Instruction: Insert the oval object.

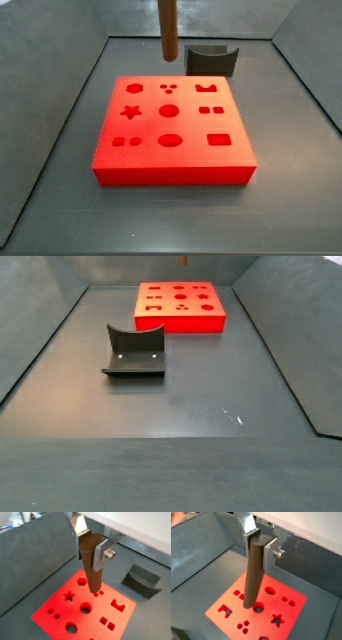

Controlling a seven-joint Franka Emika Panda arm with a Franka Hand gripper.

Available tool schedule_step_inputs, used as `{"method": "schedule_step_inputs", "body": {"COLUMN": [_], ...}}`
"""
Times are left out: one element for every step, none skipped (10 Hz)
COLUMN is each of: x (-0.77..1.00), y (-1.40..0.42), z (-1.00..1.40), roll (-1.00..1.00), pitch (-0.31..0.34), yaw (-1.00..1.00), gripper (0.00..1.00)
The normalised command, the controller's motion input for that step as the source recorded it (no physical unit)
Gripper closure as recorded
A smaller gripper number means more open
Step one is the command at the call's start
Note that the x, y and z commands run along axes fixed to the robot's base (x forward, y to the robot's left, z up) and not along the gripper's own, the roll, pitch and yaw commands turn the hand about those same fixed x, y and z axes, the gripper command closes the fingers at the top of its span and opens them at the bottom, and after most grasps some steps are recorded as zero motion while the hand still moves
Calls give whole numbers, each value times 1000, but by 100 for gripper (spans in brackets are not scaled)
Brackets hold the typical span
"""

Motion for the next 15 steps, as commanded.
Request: {"method": "schedule_step_inputs", "body": {"x": [140, 166, 146, 146, 143, 140, 137, 160, 174, 314, 0, -63, 111, -11, -14], "y": [-171, -174, -169, -163, -160, -160, -166, -180, -189, -37, 0, 0, 60, 143, 180], "z": [-191, -180, -180, -203, -211, -209, -191, -160, -149, -40, 0, -6, -86, -169, -177], "roll": [146, 140, 143, 151, 157, 156, 147, 136, 131, 23, -6, 19, -20, -46, -4], "pitch": [131, 147, 169, 191, 209, 209, 186, 150, 147, 123, 0, 0, 139, 451, 500], "yaw": [-611, -583, -577, -554, -540, -540, -563, -586, -571, -434, 0, 0, -249, -737, -703], "gripper": [100, 100, 100, 100, 100, 100, 100, 100, 100, 100, 100, 100, 100, 100, 100]}}
